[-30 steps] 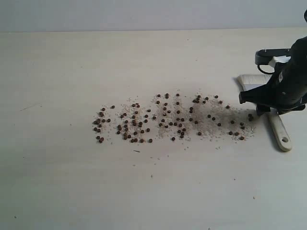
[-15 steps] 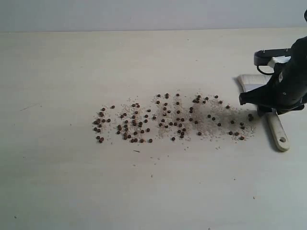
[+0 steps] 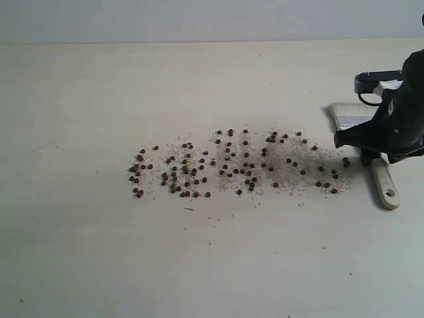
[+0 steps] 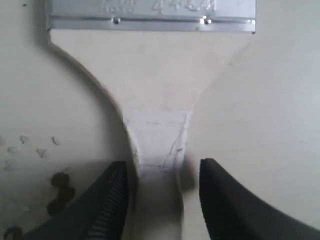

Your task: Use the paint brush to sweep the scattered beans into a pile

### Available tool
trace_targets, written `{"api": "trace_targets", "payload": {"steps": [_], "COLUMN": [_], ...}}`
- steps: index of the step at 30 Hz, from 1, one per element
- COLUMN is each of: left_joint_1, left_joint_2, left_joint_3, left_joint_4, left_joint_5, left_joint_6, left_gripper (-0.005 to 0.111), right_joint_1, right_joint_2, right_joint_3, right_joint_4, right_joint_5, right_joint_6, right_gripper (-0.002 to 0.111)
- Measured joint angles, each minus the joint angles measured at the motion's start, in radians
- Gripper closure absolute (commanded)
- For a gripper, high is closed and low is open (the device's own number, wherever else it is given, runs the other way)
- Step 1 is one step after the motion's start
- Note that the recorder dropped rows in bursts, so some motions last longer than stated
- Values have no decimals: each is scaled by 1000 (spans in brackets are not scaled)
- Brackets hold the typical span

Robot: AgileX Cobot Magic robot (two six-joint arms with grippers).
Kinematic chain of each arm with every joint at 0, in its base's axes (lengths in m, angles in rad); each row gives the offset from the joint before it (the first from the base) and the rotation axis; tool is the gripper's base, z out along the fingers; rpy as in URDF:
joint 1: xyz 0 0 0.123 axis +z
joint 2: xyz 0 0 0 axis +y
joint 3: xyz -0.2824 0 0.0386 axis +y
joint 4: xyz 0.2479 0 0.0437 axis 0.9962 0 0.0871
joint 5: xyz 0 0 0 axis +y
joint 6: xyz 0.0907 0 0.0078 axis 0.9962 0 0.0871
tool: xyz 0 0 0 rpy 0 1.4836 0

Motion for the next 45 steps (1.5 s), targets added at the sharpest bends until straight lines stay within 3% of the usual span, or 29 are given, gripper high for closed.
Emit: {"api": "trace_targets", "payload": {"steps": [6, 12, 17, 28, 37, 45], "left_joint_1": [0, 0, 0, 0, 0, 0], "left_joint_2": [0, 0, 0, 0, 0, 0], "left_joint_3": [0, 0, 0, 0, 0, 0], "left_joint_4": [0, 0, 0, 0, 0, 0], "left_joint_5": [0, 0, 0, 0, 0, 0], "left_joint_6": [0, 0, 0, 0, 0, 0], "left_gripper": [107, 107, 107, 107, 107, 107], "right_joint_1": [0, -2, -5, -5, -5, -5], "right_joint_2": [0, 0, 0, 0, -19, -72], "right_joint_3": [0, 0, 0, 0, 0, 16], "right_joint_4": [15, 157, 153, 128, 75, 66], "right_joint_5": [-2, -18, -20, -27, -23, 92], "right_joint_6": [0, -169, -152, -134, -134, -164], "right_gripper": [64, 64, 64, 108, 108, 108]}}
